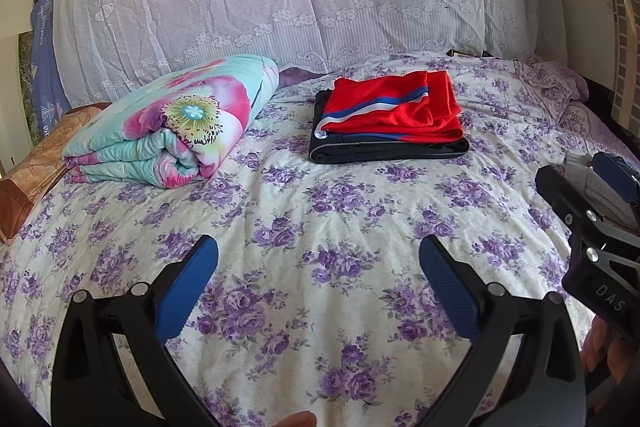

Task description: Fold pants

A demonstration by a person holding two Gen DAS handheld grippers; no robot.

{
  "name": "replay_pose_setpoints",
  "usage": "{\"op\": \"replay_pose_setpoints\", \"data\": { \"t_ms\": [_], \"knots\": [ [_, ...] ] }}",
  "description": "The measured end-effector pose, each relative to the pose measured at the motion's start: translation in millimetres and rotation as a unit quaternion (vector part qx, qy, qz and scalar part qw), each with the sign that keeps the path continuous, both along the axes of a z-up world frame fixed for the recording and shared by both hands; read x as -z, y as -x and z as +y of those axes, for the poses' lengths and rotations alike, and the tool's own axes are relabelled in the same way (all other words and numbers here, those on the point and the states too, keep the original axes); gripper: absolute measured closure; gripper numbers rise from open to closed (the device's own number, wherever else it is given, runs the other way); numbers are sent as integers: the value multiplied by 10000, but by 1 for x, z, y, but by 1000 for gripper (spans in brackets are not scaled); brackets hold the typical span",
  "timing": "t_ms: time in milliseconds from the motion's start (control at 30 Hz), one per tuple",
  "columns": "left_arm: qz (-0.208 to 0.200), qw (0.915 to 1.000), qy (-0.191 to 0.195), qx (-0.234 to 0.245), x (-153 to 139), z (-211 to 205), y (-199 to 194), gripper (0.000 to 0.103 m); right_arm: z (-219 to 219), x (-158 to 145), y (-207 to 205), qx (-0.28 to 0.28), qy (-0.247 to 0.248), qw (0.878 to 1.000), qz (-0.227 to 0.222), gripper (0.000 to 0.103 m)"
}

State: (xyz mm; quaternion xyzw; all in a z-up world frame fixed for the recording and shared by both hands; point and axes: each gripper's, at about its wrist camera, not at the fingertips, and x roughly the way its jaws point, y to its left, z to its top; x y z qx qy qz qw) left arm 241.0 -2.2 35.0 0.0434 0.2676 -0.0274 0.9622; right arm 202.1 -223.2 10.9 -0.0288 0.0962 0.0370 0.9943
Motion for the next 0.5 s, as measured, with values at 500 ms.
{"op": "replay_pose_setpoints", "data": {
  "t_ms": [500],
  "knots": [
    [-9,10000,-6,-13,0,0,0,5,0,0,0,13,-14,10000,9,4]
  ]
}}
